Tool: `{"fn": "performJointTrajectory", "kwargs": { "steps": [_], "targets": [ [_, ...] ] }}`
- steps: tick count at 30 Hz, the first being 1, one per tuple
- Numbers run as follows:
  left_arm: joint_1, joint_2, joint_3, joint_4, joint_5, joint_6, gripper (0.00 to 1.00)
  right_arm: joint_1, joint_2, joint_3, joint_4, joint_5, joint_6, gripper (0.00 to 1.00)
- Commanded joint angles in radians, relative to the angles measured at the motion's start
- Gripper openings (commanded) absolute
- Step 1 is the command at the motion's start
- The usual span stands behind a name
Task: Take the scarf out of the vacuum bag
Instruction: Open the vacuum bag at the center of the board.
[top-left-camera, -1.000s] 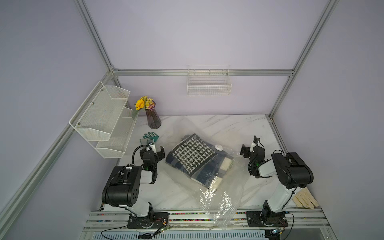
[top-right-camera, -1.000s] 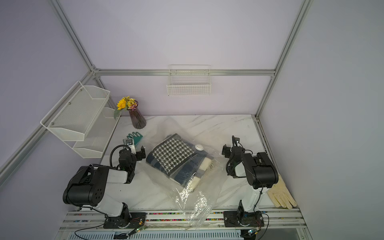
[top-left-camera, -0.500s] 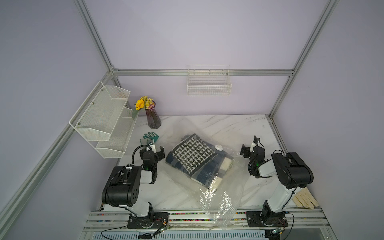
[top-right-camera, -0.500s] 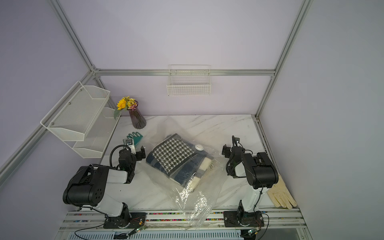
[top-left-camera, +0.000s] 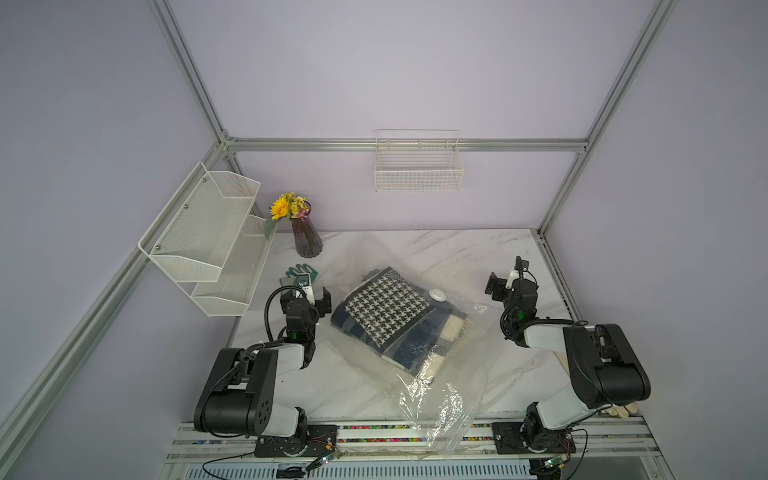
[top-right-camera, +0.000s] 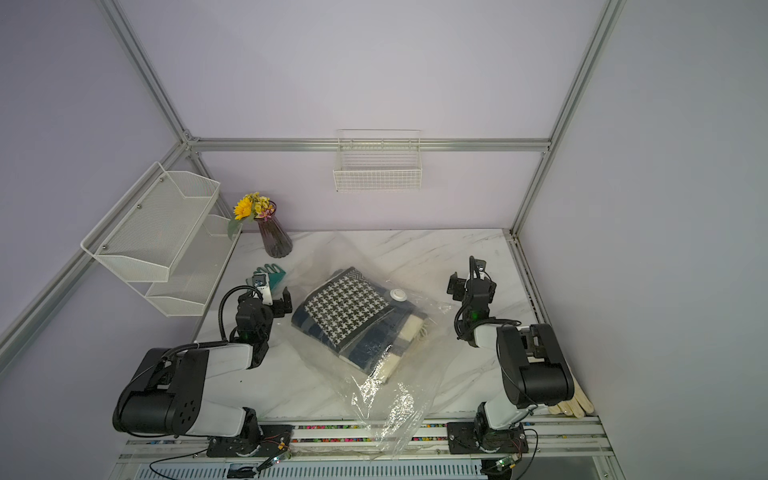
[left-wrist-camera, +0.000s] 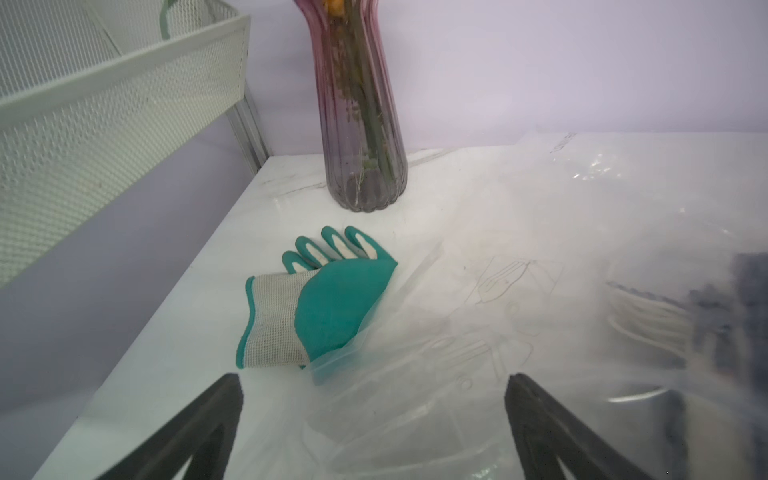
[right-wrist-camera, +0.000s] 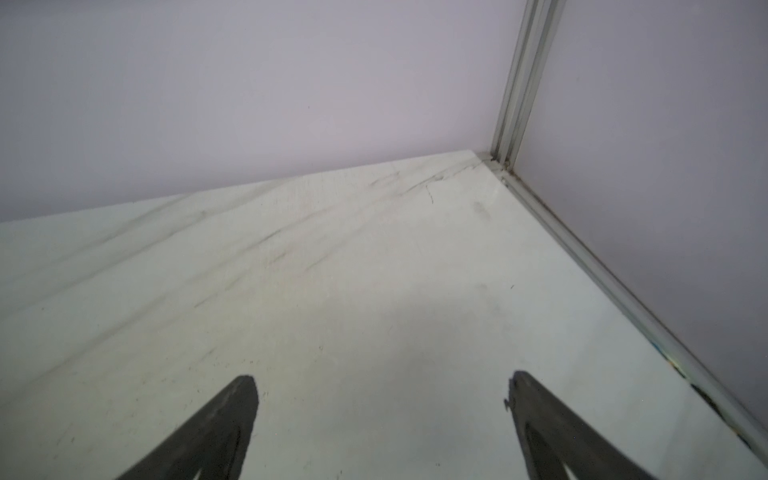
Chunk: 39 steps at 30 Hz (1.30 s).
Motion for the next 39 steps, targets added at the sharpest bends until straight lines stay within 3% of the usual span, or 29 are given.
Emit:
{"fn": "performJointTrajectory", "kwargs": {
  "steps": [1, 3, 7, 10, 18, 24, 32, 39],
  "targets": [
    [-0.059, -0.072, 0.076, -0.075, -0.238, -0.001, 1.0, 0.019, -0.08, 0.063, -0.2, 0.072, 0.031, 0.97],
    [-0.07, -0.099, 0.111, -0.135, -0.307, -0.051, 1.0, 0.035, -0.115, 0.115, -0.333, 0.111, 0.066, 0.97],
    [-0.098, -0.146, 0.229, -0.387, -0.286, -0.114, 1.0, 0.057, -0.238, 0.136, -0.505, 0.14, 0.142, 0.97],
    [-0.148, -0.166, 0.298, -0.474, -0.303, -0.115, 1.0, 0.102, -0.33, 0.144, -0.621, 0.187, 0.174, 0.97],
    [-0.165, -0.179, 0.568, -0.88, -0.047, -0.276, 1.0, 0.168, -0.438, 0.313, -1.083, 0.293, 0.364, 0.97],
    [-0.196, -0.179, 0.704, -1.026, 0.263, -0.353, 1.0, 0.176, -0.497, 0.431, -1.392, 0.186, 0.481, 0.97],
    [-0.332, -0.183, 0.829, -1.238, 0.394, -0.374, 1.0, 0.176, -0.478, 0.559, -1.749, -0.02, 0.566, 0.97],
    [-0.436, -0.205, 0.86, -1.341, 0.501, -0.429, 1.0, 0.175, -0.46, 0.603, -1.882, -0.23, 0.592, 0.97]
  ]
}}
